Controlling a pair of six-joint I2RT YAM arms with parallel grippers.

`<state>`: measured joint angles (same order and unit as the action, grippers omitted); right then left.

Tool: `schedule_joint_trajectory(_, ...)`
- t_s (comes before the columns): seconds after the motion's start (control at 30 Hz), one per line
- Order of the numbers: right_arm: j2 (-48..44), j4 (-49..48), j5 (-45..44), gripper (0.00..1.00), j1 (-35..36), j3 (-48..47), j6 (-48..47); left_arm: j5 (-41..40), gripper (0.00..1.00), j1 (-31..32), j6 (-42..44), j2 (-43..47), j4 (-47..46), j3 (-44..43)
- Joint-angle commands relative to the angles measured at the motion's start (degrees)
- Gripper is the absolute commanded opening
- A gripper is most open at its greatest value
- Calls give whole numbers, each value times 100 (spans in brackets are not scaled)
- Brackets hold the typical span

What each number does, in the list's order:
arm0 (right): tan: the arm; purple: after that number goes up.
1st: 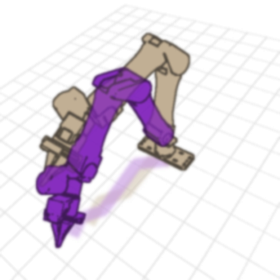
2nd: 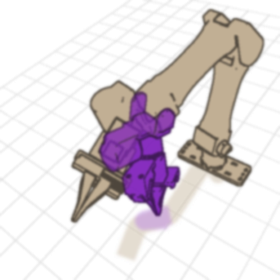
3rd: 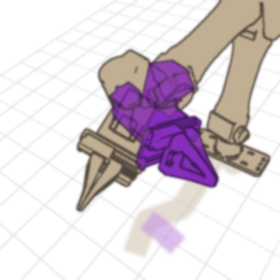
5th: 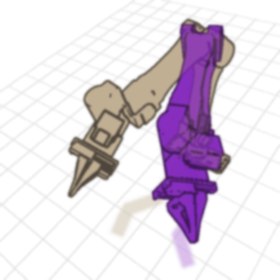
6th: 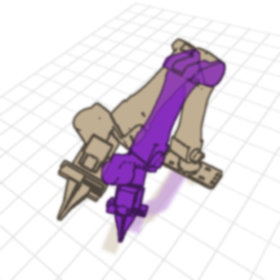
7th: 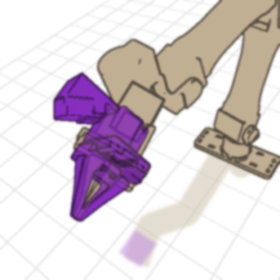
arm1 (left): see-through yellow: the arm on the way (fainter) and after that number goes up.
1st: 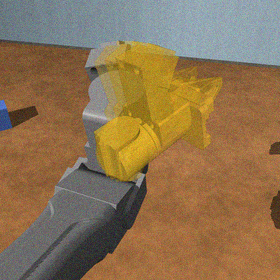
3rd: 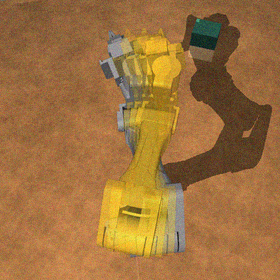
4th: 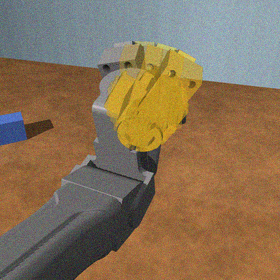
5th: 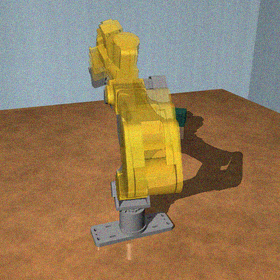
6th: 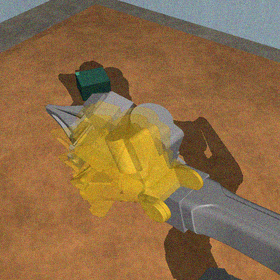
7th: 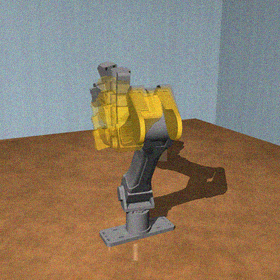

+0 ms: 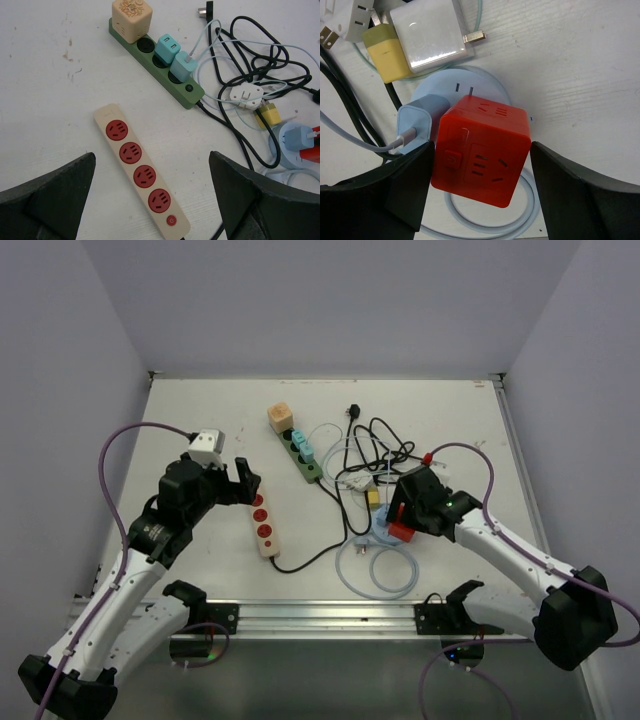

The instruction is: Pull the plug off the socket

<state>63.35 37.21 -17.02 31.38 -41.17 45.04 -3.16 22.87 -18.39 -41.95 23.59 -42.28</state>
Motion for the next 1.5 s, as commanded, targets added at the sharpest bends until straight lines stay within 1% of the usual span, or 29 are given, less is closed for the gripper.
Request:
schedule_joint_trajectory(0.0, 46, -154, -179, 80, -17, -84, 260, 140, 100, -37, 134, 56, -153, 45)
schedule_joint_trajectory(0.07, 89, -74, -232, 78, -9, -111, 260, 157, 100, -37, 134, 56, -162, 53)
schedule_joint_trajectory(0.13, 116, -91, -197, 72, -17, -67, 260, 193, 100, -37, 143, 56, -171, 53)
schedule_joint_trajectory(0.17, 186, -117, -171, 68, -17, -32, 251, 201, 100, -46, 134, 82, -180, 36)
schedule_joint_trajectory(0.2, 221, -187, -92, 66, -9, 21, 243, 210, 100, -37, 143, 82, -188, 45)
schedule_joint_trajectory(0.23, 282, -205, -57, 60, -9, 47, 242, 193, 100, -37, 134, 100, -189, 45)
schedule_joint_trajectory(0.3, 441, -223, 14, 52, -9, 65, 208, 175, 99, -37, 134, 135, -180, 45)
schedule_joint_trajectory(0.4, 424, -144, 93, 39, -17, -31, 155, 140, 100, -46, 125, 196, -206, 45)
schedule_joint_trajectory(0.43, 371, -100, 111, 28, -17, -75, 146, 140, 99, -37, 117, 196, -206, 45)
schedule_joint_trajectory(0.5, 109, -30, 137, 17, -9, -250, 85, 184, 100, -46, 82, 196, -285, 36)
schedule_joint_trajectory(0.53, -15, 49, 128, 8, -9, -330, 58, 288, 100, -37, 55, 196, -320, 27)
schedule_joint_trajectory(0.57, -112, 110, 111, 4, -17, -426, 32, 289, 100, -46, -15, 188, -355, 27)
schedule_joint_trajectory(0.6, -304, 215, 102, 0, -9, -627, 5, 551, 100, -46, -67, 179, -443, 36)
schedule_joint_trajectory(0.67, -481, 252, 172, 0, -17, -796, -21, 737, 100, -37, -208, 135, -540, 80)
schedule_joint_trajectory(0.73, -797, 59, 303, 0, -17, -875, -4, 1000, 100, -46, -357, 83, -610, 150)
schedule_joint_trajectory(0.77, -937, -107, 391, 0, -9, -823, 66, 1175, 100, -46, -532, 56, -680, 211)
schedule_joint_trajectory(0.8, -1034, -413, 531, 0, -9, -692, 136, 1543, 100, -37, -629, 56, -898, 290)
schedule_joint_trajectory(0.87, -1307, -766, 708, 0, -9, -525, 312, 1852, 100, -46, -1023, 38, -1110, 562)
schedule_joint_trajectory(0.9, -1369, -1046, 761, 0, -9, -350, 382, 2219, 100, -37, -1165, 47, -1416, 668)
schedule_joint_trajectory(0.93, -1413, -1188, 813, 0, -9, -270, 444, 2397, 99, -37, -1315, 56, -1610, 904)
schedule_joint_trajectory(1.0, -1431, -1522, 945, 0, -9, -68, 576, 2792, 100, -37, -1737, 91, -2103, 1098)
schedule_joint_trajectory(1.07, -1352, -1804, 1226, 0, -9, 64, 733, 2987, 100, -37, -2035, 82, -2585, 1336)
schedule_joint_trajectory(1.1, -1317, -2110, 1305, 0, 0, 187, 769, 3049, 100, -20, -2098, 73, -2658, 1380)
schedule_joint_trajectory(1.17, -1151, -2375, 1578, 0, 0, 258, 840, 3023, 100, 50, -2177, 65, -2798, 1459)
schedule_joint_trajectory(1.27, -1001, -2754, 1841, 0, 9, 258, 857, 2778, 100, 375, -2125, -84, -2912, 1451)
schedule_joint_trajectory(1.33, -878, -3008, 1964, 0, 9, 250, 866, 2435, 100, 875, -2098, -251, -2948, 1390)
schedule_joint_trajectory(1.37, -842, -3088, 2148, 0, 9, 189, 875, 2347, 100, 1059, -2072, -478, -3018, 1372)
schedule_joint_trajectory(1.4, -746, -3175, 2219, 0, 18, 162, 875, 2224, 100, 1401, -2072, -593, -3088, 1354)
schedule_joint_trajectory(1.47, -658, -3202, 2342, 0, 35, 48, 832, 2074, 100, 1797, -2107, -936, -3263, 1337)
